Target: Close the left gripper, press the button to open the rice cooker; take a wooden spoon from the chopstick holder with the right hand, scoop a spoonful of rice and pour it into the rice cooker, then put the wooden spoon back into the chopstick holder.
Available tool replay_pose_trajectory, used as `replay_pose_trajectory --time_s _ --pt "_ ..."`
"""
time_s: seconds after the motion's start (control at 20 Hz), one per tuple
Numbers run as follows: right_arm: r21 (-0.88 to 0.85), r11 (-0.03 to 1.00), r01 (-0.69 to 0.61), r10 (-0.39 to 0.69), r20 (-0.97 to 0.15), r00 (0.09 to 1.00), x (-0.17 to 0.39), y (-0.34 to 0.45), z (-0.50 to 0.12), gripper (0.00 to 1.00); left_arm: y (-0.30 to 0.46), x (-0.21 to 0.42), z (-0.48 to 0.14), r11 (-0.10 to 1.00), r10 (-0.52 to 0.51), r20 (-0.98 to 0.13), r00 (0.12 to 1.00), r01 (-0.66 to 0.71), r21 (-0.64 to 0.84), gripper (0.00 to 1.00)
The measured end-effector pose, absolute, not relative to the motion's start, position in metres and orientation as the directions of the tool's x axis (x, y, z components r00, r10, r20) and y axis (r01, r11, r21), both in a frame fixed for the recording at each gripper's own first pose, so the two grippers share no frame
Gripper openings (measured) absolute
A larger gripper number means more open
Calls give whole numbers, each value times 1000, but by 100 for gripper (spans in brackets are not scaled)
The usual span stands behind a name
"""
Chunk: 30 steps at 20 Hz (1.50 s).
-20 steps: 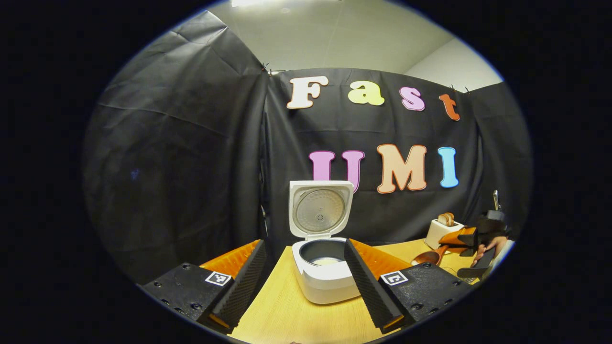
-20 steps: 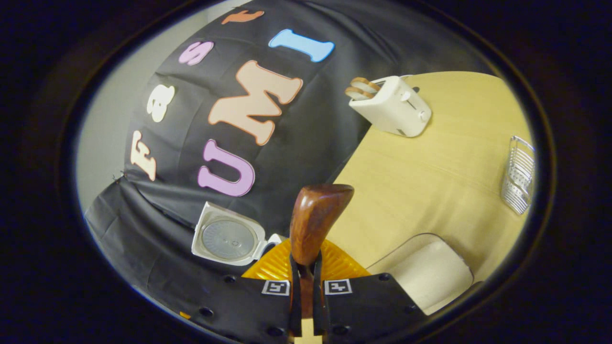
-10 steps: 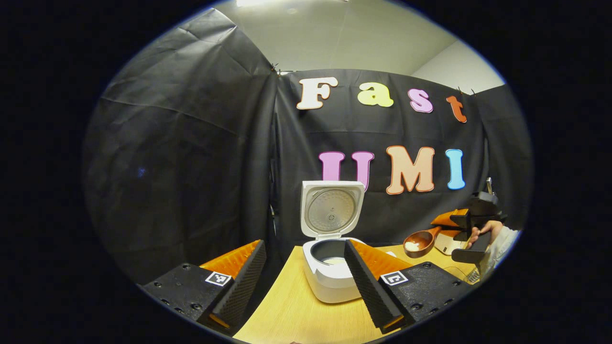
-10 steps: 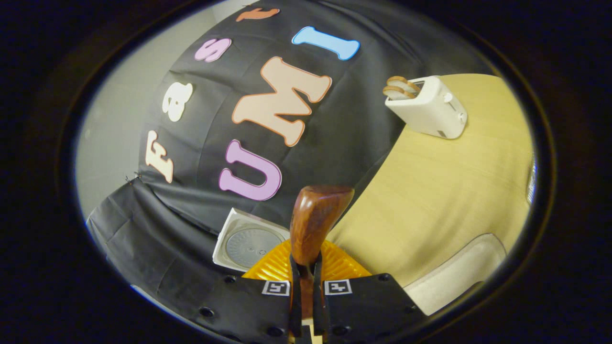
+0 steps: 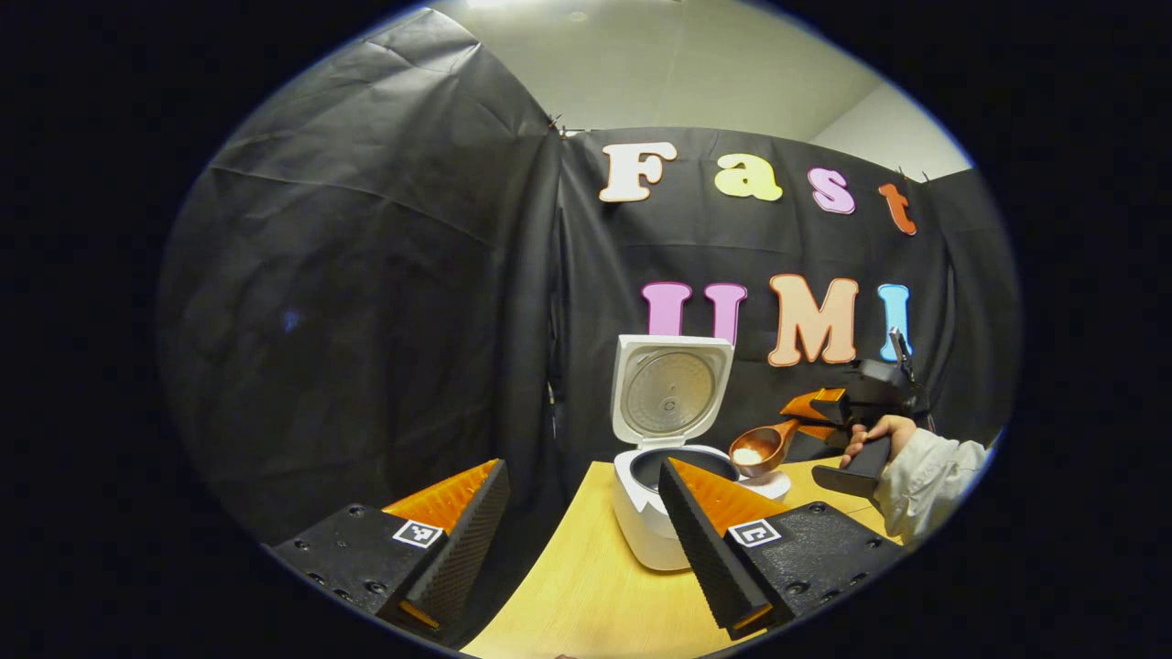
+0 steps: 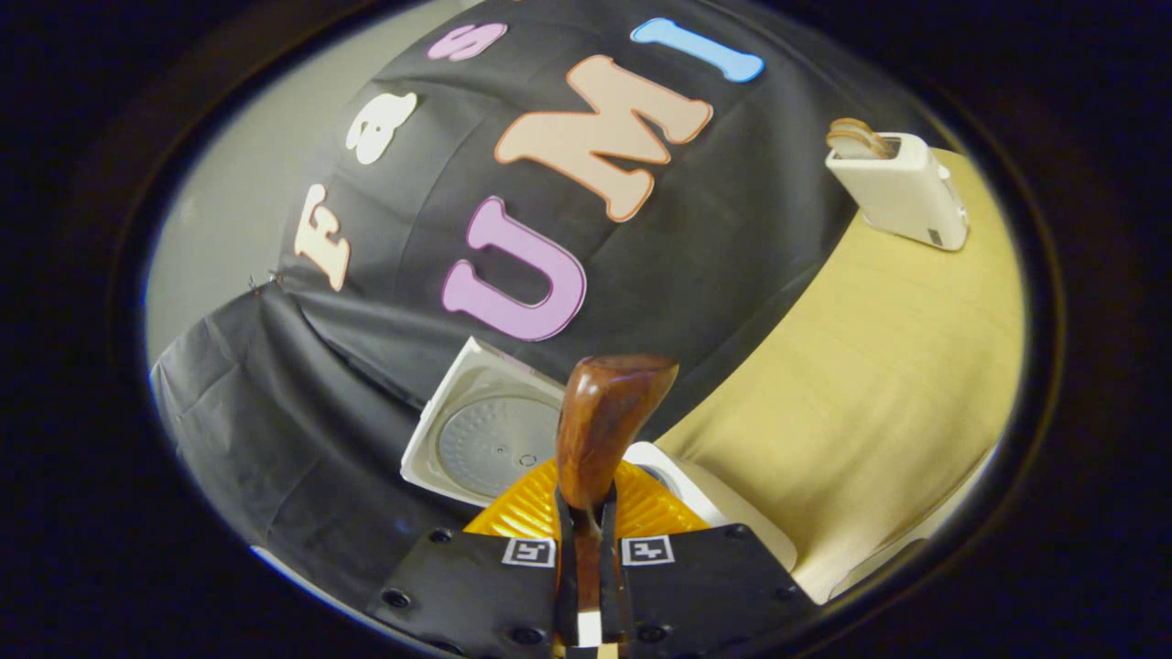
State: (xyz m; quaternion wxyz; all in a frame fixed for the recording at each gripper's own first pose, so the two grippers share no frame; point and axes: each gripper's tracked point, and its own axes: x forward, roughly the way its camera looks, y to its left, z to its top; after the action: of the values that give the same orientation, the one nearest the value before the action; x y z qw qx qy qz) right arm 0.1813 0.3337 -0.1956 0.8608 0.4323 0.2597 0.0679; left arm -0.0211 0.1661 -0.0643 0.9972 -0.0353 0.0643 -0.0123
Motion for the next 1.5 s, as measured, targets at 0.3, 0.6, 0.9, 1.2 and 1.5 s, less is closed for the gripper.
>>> replay_pose_trajectory --time_s 0.3,0.6,0.9,1.2,1.5 --pt "700 713 49 345 -410 844 208 375 -215 12 186 -25 -78 996 17 -156 988 -31 -88 94" --pt "545 833 -94 357 -400 844 221 413 -224 10 199 -29 -87 992 55 -177 983 -74 -98 95" --pt "475 865 -163 380 -405 832 220 442 -227 10 203 -30 -94 990 75 -190 979 -96 -103 95" --pt "248 928 -279 359 -386 850 220 457 -217 12 209 -32 -96 988 94 -187 978 -114 -104 92" --pt "-50 926 -374 341 -317 885 216 461 -203 12 214 -31 -96 986 99 -186 978 -122 -114 92"
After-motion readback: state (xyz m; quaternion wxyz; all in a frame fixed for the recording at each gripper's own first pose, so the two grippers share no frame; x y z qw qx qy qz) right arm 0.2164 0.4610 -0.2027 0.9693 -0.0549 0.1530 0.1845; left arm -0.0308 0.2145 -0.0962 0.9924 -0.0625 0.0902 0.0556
